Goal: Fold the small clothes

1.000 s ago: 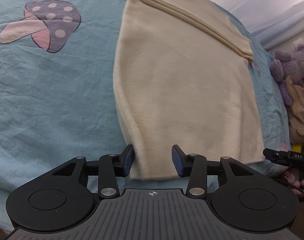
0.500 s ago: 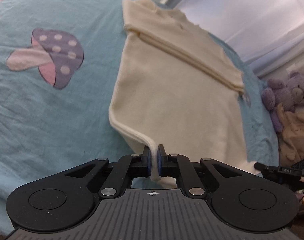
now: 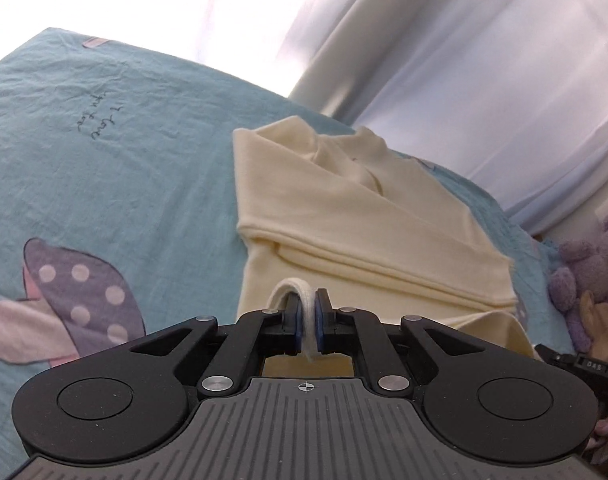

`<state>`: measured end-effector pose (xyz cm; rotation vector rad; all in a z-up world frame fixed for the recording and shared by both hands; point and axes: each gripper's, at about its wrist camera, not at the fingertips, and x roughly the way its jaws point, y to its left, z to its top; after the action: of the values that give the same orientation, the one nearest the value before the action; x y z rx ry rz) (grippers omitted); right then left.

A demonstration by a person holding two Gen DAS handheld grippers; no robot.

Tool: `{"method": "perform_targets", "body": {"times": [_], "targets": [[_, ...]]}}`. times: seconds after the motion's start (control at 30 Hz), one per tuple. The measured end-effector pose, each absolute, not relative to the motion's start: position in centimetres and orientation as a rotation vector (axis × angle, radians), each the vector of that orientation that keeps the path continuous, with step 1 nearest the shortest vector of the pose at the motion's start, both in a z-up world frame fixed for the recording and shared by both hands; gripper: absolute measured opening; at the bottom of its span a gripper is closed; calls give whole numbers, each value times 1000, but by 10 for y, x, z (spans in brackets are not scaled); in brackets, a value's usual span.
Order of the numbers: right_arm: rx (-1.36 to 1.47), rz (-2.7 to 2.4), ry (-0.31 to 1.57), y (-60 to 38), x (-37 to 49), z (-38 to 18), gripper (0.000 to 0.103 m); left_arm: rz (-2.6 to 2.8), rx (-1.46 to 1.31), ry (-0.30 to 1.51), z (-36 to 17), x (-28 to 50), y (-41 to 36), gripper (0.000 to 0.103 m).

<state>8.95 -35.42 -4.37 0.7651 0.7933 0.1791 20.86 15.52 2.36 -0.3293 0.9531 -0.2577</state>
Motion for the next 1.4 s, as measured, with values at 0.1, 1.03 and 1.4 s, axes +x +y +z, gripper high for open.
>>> {"method": "perform_targets", "body": {"times": [0.1,1.03,1.4], "targets": [[651,127,796,-347,116,-48,6,-201,-284,978,1,229,147,9],[197,138,810,-299,147,-58,11,-264,-56,882,-19,230,115,12],[104,155,785,-287,149,-54,8,-347,-103,894,-23,235,115,25]]}}
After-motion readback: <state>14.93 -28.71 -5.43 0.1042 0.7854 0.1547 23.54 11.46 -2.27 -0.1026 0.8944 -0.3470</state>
